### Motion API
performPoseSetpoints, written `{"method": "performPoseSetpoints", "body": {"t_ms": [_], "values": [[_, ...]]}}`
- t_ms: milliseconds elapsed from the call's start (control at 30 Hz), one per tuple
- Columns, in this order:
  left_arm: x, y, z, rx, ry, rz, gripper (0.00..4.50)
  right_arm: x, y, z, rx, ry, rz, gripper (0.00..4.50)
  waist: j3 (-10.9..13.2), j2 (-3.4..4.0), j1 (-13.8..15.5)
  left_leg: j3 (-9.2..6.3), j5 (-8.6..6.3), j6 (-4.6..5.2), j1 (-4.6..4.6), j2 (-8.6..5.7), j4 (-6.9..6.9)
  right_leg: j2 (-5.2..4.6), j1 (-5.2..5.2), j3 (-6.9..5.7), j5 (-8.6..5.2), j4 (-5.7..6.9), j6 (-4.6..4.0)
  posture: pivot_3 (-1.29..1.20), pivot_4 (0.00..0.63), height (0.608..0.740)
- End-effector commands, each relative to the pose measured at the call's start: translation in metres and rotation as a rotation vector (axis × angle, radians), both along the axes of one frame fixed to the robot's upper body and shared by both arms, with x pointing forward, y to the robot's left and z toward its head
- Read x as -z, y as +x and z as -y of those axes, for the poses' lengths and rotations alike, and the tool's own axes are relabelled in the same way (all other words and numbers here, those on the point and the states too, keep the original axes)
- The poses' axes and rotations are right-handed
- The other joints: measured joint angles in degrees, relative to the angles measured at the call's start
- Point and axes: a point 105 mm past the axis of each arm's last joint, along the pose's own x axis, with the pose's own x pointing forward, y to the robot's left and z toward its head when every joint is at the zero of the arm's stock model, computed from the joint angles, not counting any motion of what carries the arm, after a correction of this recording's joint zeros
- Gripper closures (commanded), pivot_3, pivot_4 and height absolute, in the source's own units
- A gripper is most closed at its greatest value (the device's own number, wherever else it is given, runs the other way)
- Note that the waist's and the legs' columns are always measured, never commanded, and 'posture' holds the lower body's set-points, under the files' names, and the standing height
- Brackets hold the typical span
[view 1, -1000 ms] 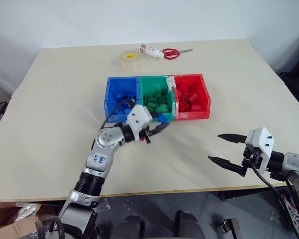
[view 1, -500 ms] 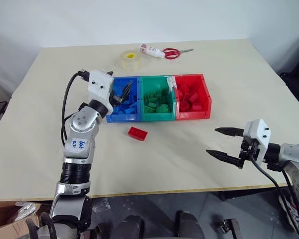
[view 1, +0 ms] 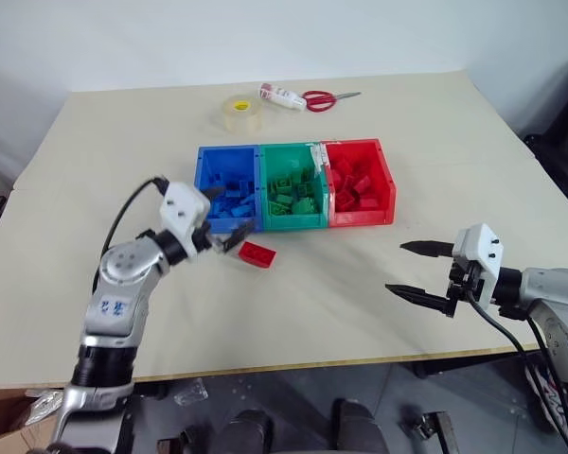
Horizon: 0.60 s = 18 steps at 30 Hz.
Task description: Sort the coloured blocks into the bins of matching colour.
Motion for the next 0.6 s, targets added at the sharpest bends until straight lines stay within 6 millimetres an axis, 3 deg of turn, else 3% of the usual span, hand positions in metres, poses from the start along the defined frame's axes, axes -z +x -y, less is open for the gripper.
{"method": "performPoseSetpoints", "body": {"t_ms": [33, 233, 333, 433, 600], "values": [[0.004, -0.028, -0.003, 0.156, 0.062, -0.004, 0.01, -0.013, 0.000, 0.001, -0.029, 0.003, 0.049, 0.00, 0.0, 0.00, 0.0, 0.00, 0.00, 0.00, -0.01, 0.00, 0.00, 0.00, 0.00, 0.00, 0.00, -0.04, 0.00, 0.00, 0.150, 0.740], [0.039, -0.066, -0.055, 0.232, 0.176, -0.175, 0.01, -0.012, -0.005, 0.007, -0.077, 0.018, 0.036, 0.00, 0.0, 0.03, 0.4, 0.00, -0.01, 0.00, 0.01, 0.02, -0.01, 0.01, 0.04, 0.00, -0.01, -0.09, -0.03, 0.00, 0.150, 0.740], [0.046, -0.071, -0.076, 0.204, 0.195, -0.210, 0.01, -0.013, -0.004, 0.009, -0.080, 0.016, 0.037, 0.00, 0.0, 0.07, 0.5, 0.01, -0.01, 0.00, 0.02, 0.04, -0.04, 0.02, 0.05, -0.01, -0.02, -0.12, -0.04, 0.00, 0.150, 0.740], [0.048, -0.071, -0.077, 0.200, 0.183, -0.218, 0.01, -0.014, -0.002, 0.008, -0.081, 0.015, 0.039, 0.00, 0.0, 0.07, 0.7, -0.01, -0.01, 0.00, 0.03, 0.03, -0.02, 0.01, 0.10, -0.02, -0.02, -0.12, -0.05, 0.00, 0.150, 0.740], [0.048, -0.050, -0.056, 0.173, 0.146, -0.160, 0.01, -0.015, 0.000, 0.005, -0.084, 0.014, 0.042, 0.00, 0.0, 0.07, 0.6, -0.02, -0.01, 0.00, 0.03, 0.02, -0.02, 0.00, 0.08, -0.03, -0.02, -0.09, -0.04, 0.00, 0.150, 0.740]]}}
